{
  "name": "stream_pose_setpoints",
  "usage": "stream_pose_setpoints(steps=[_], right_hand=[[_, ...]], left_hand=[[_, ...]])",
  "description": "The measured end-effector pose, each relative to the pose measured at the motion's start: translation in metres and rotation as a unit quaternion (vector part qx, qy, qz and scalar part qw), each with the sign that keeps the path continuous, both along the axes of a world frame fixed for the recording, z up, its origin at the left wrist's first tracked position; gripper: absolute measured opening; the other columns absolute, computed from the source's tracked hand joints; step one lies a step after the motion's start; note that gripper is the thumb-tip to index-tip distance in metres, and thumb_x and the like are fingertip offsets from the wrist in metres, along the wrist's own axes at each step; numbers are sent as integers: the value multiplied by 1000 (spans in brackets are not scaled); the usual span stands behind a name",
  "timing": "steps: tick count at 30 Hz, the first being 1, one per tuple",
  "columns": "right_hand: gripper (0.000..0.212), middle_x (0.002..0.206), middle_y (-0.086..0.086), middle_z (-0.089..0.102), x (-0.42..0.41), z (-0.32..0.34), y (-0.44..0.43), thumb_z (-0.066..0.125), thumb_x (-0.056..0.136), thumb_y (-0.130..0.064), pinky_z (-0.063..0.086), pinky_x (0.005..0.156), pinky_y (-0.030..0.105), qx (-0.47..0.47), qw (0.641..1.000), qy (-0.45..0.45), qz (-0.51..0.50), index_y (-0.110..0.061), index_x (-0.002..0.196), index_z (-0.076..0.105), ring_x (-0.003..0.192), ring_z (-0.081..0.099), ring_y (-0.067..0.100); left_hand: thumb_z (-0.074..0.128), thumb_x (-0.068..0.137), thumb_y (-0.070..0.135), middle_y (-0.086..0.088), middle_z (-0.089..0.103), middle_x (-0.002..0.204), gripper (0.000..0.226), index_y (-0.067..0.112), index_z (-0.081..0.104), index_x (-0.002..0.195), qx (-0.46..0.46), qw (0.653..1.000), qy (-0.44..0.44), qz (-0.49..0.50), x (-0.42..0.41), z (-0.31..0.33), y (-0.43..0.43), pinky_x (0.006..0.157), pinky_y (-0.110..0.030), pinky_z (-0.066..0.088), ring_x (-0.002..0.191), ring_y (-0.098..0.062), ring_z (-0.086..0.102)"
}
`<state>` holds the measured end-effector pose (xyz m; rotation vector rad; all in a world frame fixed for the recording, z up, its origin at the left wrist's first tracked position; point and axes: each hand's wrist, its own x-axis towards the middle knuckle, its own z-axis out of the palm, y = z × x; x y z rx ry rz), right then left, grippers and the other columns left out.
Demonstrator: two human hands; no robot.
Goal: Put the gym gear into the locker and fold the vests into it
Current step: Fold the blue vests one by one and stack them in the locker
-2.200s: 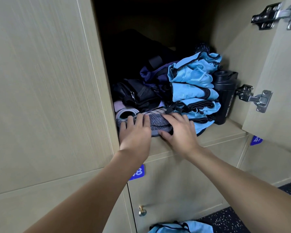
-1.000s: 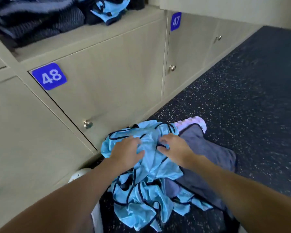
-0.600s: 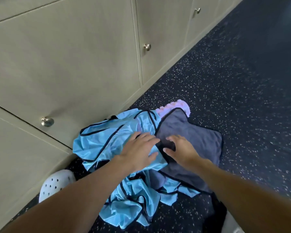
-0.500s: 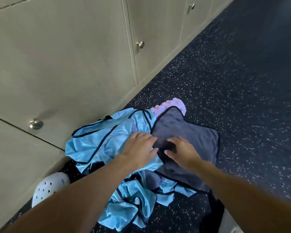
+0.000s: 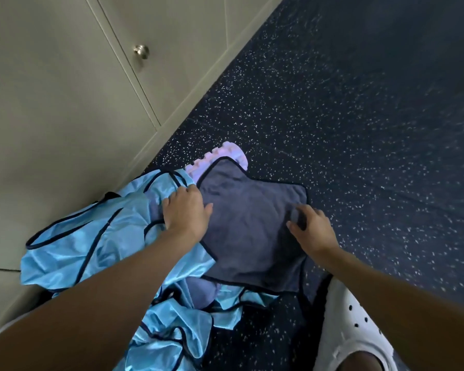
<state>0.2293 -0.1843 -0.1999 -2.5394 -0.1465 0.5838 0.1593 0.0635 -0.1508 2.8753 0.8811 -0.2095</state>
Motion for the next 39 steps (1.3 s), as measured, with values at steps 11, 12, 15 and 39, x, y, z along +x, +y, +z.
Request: stream_pose_setpoints(steps=[11, 12, 15, 39], right_hand=[[28, 85, 5, 64, -3, -8, -18, 66, 90, -15, 42, 71, 29, 94, 988, 68, -99, -18, 114, 51, 87, 60, 25], [29, 85, 5, 64, -2, -7, -18, 66, 89, -14, 42, 71, 29, 92, 988, 78, -99, -18, 113, 49, 85, 60, 25], [35, 90, 9, 63, -2, -8, -16, 65, 86, -8, 46, 73, 32, 92, 985, 100, -109, -19, 110, 42, 86, 59, 27], [20, 65, 1, 51, -19, 58, -22, 49, 90, -4, 35, 52, 27, 248, 944, 64, -209, -13, 73, 53, 64, 46, 17]], left_hand=[[69, 92, 34, -3, 50, 62, 47, 14, 37, 63, -118, 990, -38, 60, -4, -1, 8, 68, -36, 40, 69, -30, 52], [71, 90, 31, -2, 43, 57, 50, 14, 35, 60, -134, 987, -60, 59, -4, 0, 7, 61, -35, 36, 61, -27, 47], [74, 88, 27, -3, 34, 52, 56, 14, 29, 57, -157, 981, -103, 39, -5, 9, 5, 56, -36, 28, 54, -26, 37], [67, 91, 17, -10, 53, 53, 32, 0, 57, 67, -233, 941, -240, 51, -22, 89, -1, 53, -33, 36, 50, -21, 44]])
